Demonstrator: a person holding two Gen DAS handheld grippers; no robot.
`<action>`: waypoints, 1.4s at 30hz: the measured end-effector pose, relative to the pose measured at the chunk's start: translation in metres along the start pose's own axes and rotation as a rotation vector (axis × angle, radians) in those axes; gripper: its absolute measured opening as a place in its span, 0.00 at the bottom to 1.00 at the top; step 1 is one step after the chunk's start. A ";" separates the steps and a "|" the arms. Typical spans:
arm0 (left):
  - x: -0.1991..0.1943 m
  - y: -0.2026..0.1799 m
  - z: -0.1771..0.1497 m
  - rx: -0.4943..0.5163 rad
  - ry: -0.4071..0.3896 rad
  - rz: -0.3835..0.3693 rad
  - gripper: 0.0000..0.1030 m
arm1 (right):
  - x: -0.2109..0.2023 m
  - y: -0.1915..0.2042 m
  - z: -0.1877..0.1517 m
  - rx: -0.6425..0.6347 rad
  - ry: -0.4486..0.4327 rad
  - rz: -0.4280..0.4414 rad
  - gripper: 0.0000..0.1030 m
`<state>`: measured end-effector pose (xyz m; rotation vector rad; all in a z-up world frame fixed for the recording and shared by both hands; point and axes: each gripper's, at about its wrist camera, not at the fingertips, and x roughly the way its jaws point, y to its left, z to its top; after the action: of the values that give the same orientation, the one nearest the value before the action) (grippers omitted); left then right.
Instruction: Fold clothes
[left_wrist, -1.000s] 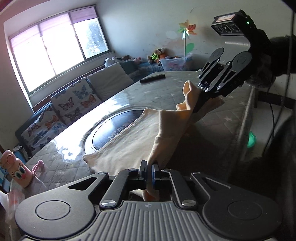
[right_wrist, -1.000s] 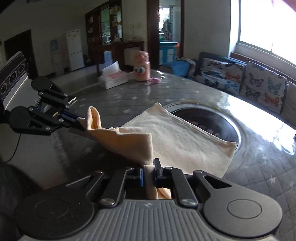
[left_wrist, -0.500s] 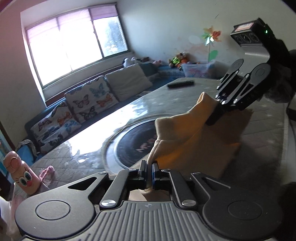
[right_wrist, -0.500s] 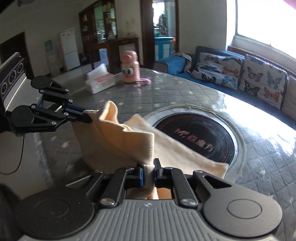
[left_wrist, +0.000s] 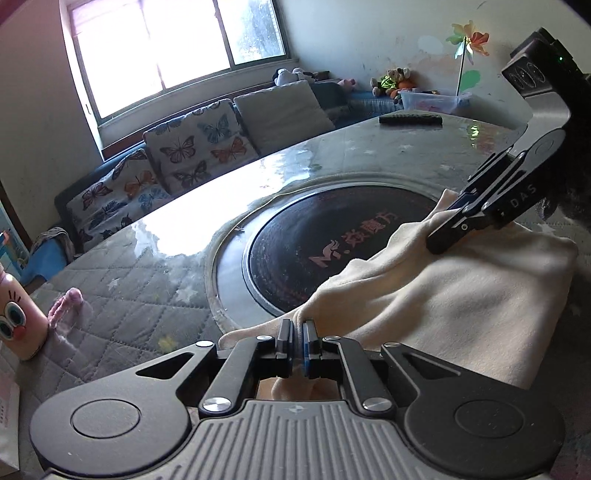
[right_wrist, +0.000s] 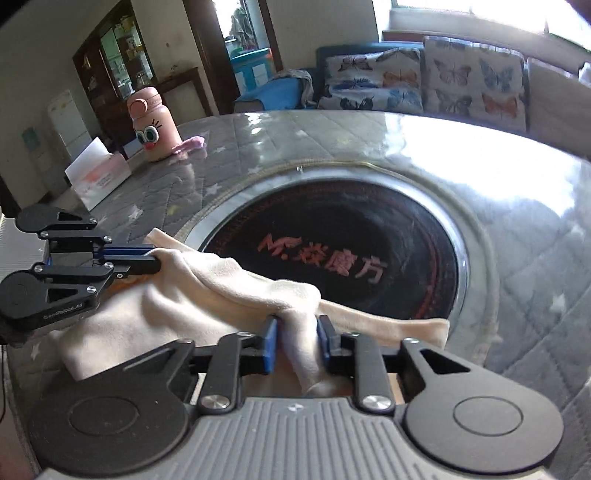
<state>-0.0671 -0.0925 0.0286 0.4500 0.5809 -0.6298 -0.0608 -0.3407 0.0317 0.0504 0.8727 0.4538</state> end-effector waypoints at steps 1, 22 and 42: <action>-0.001 0.001 0.000 0.000 -0.002 -0.002 0.06 | -0.001 -0.003 -0.001 0.005 -0.001 0.011 0.22; -0.020 0.023 0.020 -0.097 -0.063 0.035 0.30 | -0.012 0.002 0.003 -0.058 -0.095 -0.108 0.31; -0.001 -0.017 0.026 0.132 -0.049 0.070 0.06 | 0.007 0.017 0.006 -0.078 -0.108 -0.106 0.36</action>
<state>-0.0697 -0.1183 0.0452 0.5747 0.4770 -0.6131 -0.0584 -0.3220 0.0341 -0.0424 0.7474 0.3823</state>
